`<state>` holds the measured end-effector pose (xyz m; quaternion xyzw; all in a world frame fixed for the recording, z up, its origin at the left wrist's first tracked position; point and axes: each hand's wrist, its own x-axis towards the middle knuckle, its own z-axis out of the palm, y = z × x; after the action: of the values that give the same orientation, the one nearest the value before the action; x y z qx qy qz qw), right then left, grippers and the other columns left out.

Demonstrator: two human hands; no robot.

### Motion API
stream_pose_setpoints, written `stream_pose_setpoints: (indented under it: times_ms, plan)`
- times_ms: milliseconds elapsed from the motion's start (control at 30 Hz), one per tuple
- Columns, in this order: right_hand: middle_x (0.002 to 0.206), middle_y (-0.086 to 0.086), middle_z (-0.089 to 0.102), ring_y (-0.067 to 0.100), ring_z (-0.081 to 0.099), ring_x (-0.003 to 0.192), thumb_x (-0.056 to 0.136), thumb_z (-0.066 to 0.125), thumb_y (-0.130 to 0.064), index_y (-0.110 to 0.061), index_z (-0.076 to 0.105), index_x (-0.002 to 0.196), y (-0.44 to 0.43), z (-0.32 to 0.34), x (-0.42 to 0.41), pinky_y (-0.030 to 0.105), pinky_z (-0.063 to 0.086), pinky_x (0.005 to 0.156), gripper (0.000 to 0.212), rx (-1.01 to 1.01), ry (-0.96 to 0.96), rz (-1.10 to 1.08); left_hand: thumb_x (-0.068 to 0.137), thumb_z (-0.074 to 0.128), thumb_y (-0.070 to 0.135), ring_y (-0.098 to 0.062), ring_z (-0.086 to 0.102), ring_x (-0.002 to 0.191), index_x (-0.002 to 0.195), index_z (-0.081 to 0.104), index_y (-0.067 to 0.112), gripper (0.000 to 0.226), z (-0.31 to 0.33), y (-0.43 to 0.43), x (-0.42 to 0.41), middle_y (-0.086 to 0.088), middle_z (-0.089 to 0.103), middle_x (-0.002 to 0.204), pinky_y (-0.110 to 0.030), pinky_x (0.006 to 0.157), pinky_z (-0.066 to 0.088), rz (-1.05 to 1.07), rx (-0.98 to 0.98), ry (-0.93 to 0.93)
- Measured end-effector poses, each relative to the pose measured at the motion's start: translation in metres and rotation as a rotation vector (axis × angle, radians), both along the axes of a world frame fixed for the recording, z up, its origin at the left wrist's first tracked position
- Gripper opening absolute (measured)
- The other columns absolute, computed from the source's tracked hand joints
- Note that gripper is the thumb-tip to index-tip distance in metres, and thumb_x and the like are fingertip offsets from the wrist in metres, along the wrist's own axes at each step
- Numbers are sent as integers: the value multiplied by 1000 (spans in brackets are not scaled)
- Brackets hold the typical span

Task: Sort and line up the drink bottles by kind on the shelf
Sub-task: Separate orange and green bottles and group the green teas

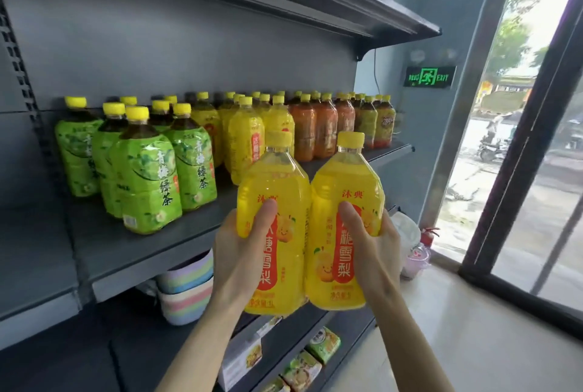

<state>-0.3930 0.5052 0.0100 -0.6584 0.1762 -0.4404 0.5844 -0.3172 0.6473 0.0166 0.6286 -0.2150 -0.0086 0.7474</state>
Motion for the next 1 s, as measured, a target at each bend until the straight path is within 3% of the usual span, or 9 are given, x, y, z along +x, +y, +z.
stream_pose_setpoints:
  times_ms: [67,233,333,467,667,800,933,1000]
  plan:
    - [81,-18,71,4,69,73,52,57,-76,-36,62,96,-23,1,20,15,52,55,60,-17,-3,21,67,57,74,-13,70,81,96,67,26,56,-2,-23,19,5,73,85,-35,73,55,23,-13,-18]
    - [87,-5,73,14,71,78,54,65,-72,-30,65,98,-81,0,88,35,59,68,60,-14,-33,89,60,51,81,-9,68,87,97,65,40,57,-6,-79,82,14,72,92,-41,81,56,133,-23,-70]
    - [87,-4,73,17,71,80,53,67,-73,-31,65,94,-114,8,131,43,59,74,59,-27,-27,131,58,51,82,-10,68,88,103,63,39,64,-1,-110,119,13,71,93,-41,81,56,199,-35,-63]
    - [87,-6,74,15,72,79,54,68,-71,-32,65,94,-148,13,182,40,59,71,56,-13,-34,199,59,51,84,-10,66,93,112,61,35,73,4,-142,161,13,70,100,-37,82,54,276,-38,-99]
    - [87,-8,74,11,71,80,55,69,-68,-29,66,95,-187,21,244,35,58,72,56,-6,-45,302,69,55,75,-5,60,100,115,57,33,62,11,-178,206,16,65,106,-21,79,46,416,-27,-130]
    - [89,-13,73,7,70,82,55,69,-68,-28,66,103,-212,18,279,31,56,74,62,-15,-64,404,66,51,82,-9,58,105,121,55,29,77,4,-199,227,13,63,112,-31,92,46,563,9,-141]
    - [91,-15,73,6,70,84,54,69,-68,-27,64,108,-242,14,308,30,56,74,68,-20,-63,496,67,52,71,-13,59,103,116,54,29,65,1,-222,236,9,63,109,-38,94,48,697,6,-105]
    - [92,-14,73,8,70,85,55,70,-67,-29,63,107,-257,11,321,29,57,73,64,8,-64,545,67,54,77,-13,61,101,110,53,35,59,-1,-232,240,9,64,107,-38,91,50,750,-18,-93]
